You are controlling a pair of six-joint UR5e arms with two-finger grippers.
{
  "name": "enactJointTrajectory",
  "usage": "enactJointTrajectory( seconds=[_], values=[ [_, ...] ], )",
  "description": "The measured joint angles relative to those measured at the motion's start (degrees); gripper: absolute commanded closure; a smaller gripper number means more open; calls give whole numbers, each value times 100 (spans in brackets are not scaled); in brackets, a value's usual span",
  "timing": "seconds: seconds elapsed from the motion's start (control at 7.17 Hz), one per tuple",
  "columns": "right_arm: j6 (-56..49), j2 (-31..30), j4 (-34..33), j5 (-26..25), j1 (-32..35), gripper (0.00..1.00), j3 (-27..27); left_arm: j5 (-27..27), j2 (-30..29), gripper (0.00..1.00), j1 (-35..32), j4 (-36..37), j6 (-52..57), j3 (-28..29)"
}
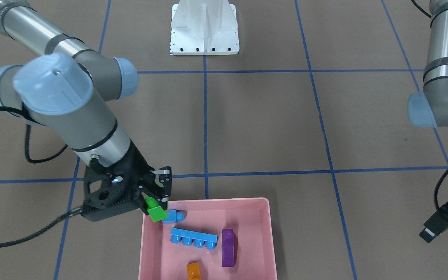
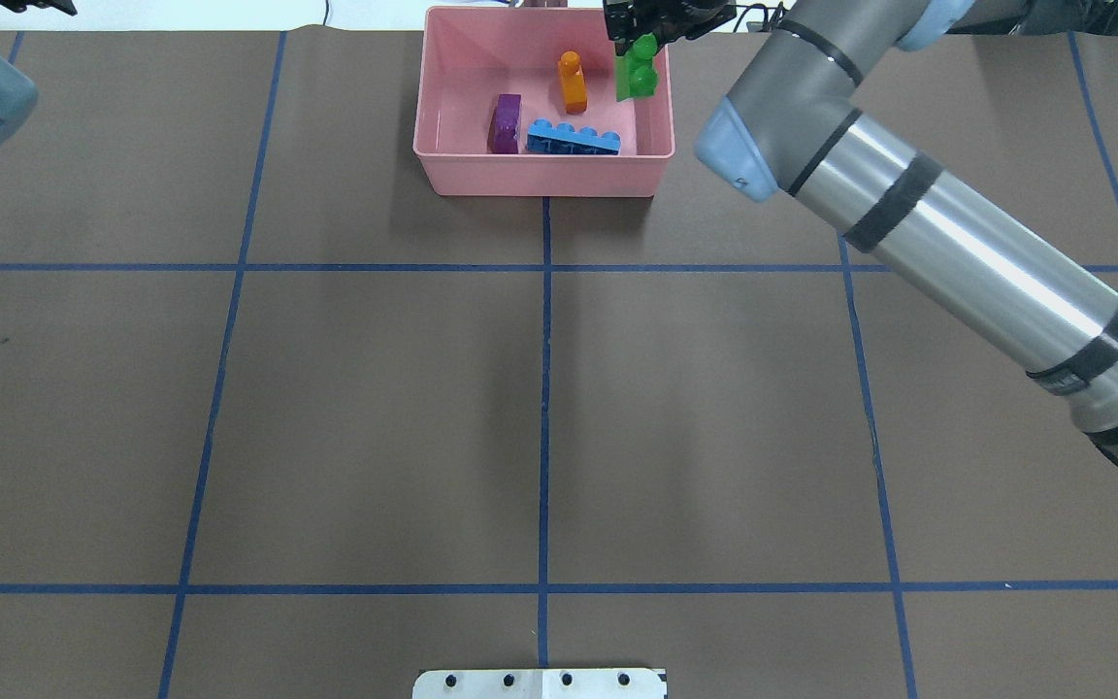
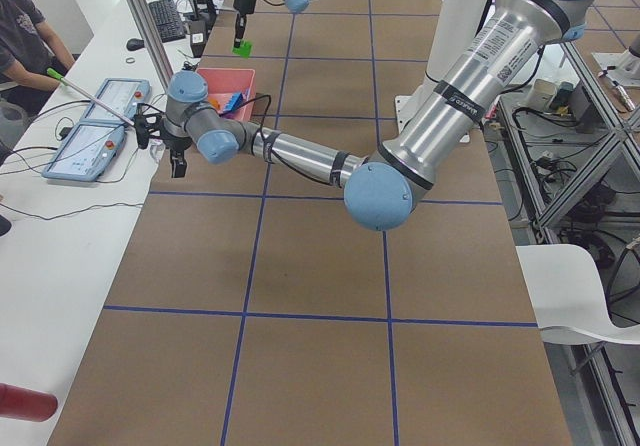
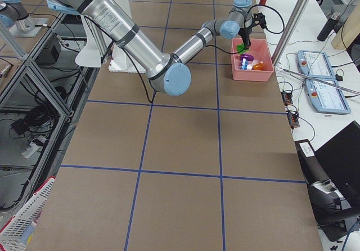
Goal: Put all blocks into box
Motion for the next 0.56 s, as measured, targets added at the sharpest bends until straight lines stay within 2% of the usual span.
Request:
enactJointTrajectory(
  seconds=[0.14,0.28,0.56],
  values=[
    [87,373,296,-153,-143,75,-646,1,44,0,-14,-7,37,-9],
    [167,655,406,-269,-256,1,-1071,12,75,0,-17,-25,51,-33],
    [366,842,435,-317,-317,0,-1329,21,310,0,-17,-50,60,-381]
  ],
)
